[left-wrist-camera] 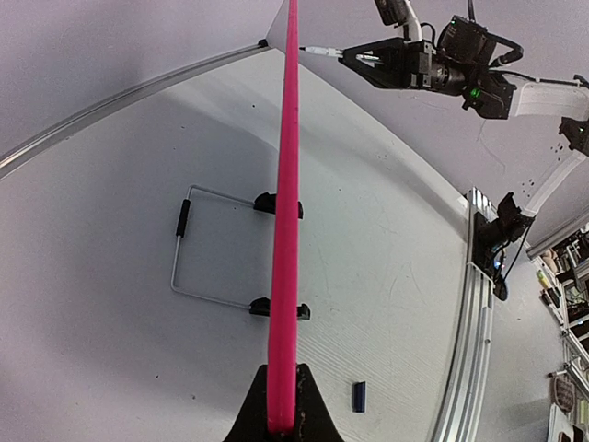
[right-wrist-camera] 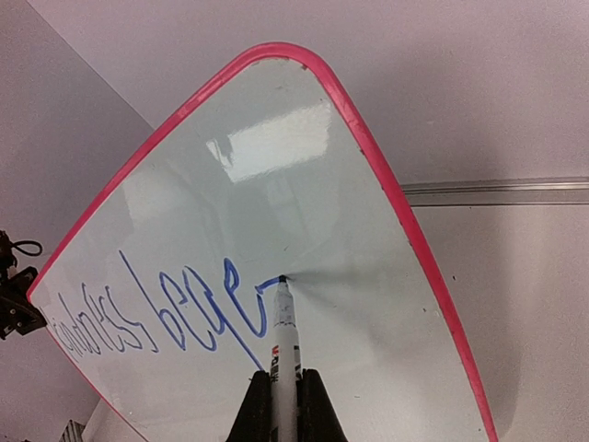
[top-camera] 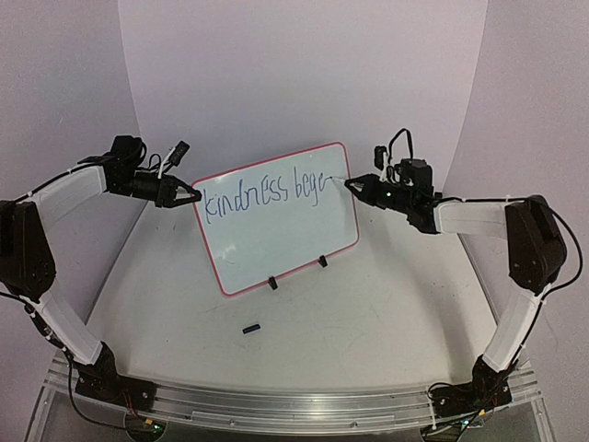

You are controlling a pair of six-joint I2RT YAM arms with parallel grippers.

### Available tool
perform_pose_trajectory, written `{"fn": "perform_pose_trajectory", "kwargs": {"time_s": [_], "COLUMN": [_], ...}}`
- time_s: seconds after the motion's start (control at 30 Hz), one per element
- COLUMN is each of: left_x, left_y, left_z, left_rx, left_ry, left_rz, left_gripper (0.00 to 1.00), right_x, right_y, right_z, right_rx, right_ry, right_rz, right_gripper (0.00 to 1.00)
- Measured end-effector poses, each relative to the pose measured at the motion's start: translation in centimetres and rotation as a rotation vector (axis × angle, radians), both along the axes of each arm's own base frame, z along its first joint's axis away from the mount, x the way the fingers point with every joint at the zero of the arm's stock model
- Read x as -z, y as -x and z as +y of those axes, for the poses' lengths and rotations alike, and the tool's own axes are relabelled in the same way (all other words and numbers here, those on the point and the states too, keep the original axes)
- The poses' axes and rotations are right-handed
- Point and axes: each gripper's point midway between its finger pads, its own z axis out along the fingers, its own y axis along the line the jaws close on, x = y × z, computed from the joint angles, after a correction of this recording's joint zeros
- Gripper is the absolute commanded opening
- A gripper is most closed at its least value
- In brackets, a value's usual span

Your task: Write a sentence on the whiteboard

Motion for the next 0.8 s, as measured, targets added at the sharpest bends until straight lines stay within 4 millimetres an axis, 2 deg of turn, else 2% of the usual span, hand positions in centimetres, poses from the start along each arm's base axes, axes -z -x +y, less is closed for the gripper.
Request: {"fn": "perform_pose_trajectory", "kwargs": {"time_s": [0.3,0.5,0.6,0.8], "left_x": [0.0,0.0,0.0,0.0], "left_y": [0.0,0.0,0.0,0.0], "left_z": [0.0,0.0,0.0,0.0], "left_rx": [0.001,0.0,0.001,0.001], "left_ry": [-0.001,-0.001,-0.001,-0.001], "left_rz": [-0.002,-0.002,-0.002,-0.002], "left_gripper": [0.0,0.0,0.0,0.0], "right_x": [-2.5,-4.4,-4.2,-2.2], "right_y": [0.7,0.2,-0.4,-1.0], "right_z": [0.4,1.0,1.3,1.5], "right_rx": [-0.035,-0.061,-0.064,-0.061], "right_ry": [-0.029,-0.057,-0.06,-0.051], "right_rz": [-0.046,-0.083,-0.083,-0.041], "right_gripper": [0.0,0.0,0.0,0.0]}}
